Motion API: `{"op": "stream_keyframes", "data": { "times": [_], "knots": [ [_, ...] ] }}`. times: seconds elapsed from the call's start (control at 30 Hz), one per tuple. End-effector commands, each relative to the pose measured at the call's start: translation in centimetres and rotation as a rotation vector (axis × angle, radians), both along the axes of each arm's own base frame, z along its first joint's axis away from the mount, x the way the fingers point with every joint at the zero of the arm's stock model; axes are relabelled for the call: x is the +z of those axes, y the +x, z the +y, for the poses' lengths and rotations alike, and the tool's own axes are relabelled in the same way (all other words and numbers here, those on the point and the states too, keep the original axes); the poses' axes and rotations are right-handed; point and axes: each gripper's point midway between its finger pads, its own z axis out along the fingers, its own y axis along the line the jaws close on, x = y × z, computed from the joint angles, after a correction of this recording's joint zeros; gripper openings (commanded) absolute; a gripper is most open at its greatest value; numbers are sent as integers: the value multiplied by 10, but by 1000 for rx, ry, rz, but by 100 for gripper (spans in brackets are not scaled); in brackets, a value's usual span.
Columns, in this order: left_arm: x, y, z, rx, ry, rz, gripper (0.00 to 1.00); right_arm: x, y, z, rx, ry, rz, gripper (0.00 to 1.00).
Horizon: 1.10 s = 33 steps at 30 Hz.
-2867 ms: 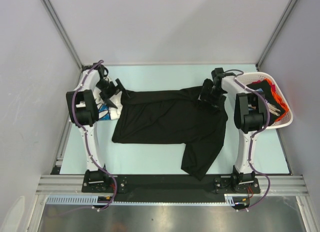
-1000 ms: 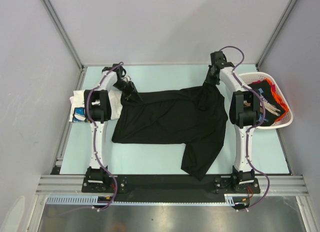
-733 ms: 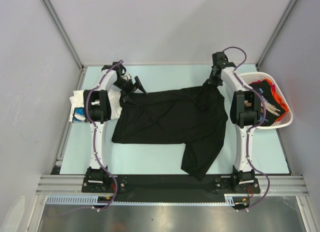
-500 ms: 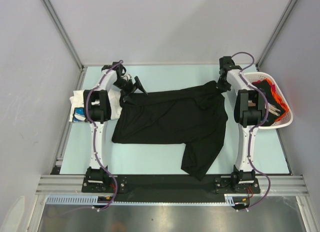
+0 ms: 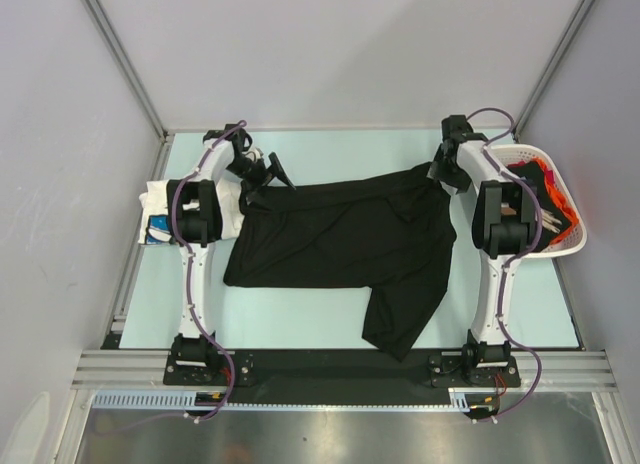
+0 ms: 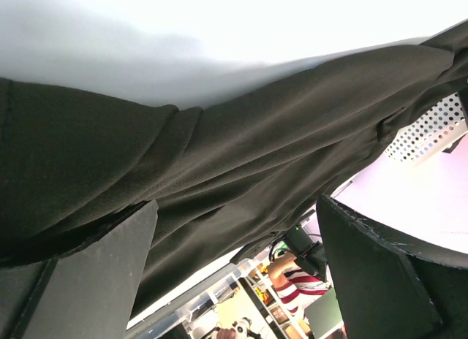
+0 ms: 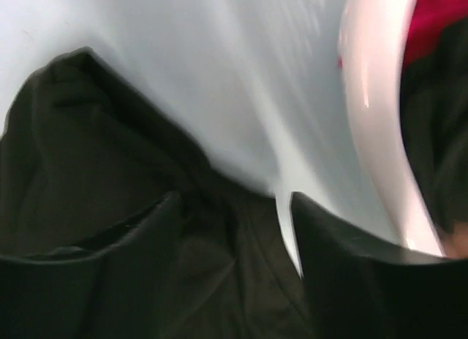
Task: Fold and stack the t-shirts
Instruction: Fold the tshirt
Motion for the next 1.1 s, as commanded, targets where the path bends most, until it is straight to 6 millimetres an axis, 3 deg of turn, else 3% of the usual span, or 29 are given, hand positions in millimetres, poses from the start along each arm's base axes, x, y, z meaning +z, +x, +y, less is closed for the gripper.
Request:
{"op": "stream_keyframes", "data": {
  "times": [0.0, 0.07, 0.13, 0.27, 0.33, 0.5, 0.6, 0.8, 1.07],
  "knots": [
    [-35, -13, 23, -20, 108, 61, 100, 68, -12, -3, -33, 36, -126, 76],
    [-35, -13, 22, -21, 105, 60, 100, 62, -27, 0, -43, 66, -107, 76],
    [-35, -13, 22, -23, 104, 58, 100, 74, -31, 4, -51, 117, -149, 75],
    [-34, -14, 22, -27, 102, 57, 100, 63, -40, 19, -47, 205, -168, 71],
    [-30, -15, 22, -30, 96, 52, 100, 53, -42, 15, -84, 273, -151, 69],
    [-19, -13, 18, -33, 89, 25, 100, 34, -42, 39, -87, 499, -162, 61],
    [-18, -13, 18, -35, 94, 18, 99, 28, -39, 42, -130, 589, -174, 60],
    [-19, -17, 17, -42, 94, 26, 100, 19, -38, 52, -152, 682, -183, 60],
    [-20, -18, 19, -45, 107, 26, 100, 9, -36, 50, -180, 677, -160, 56]
  ]
}}
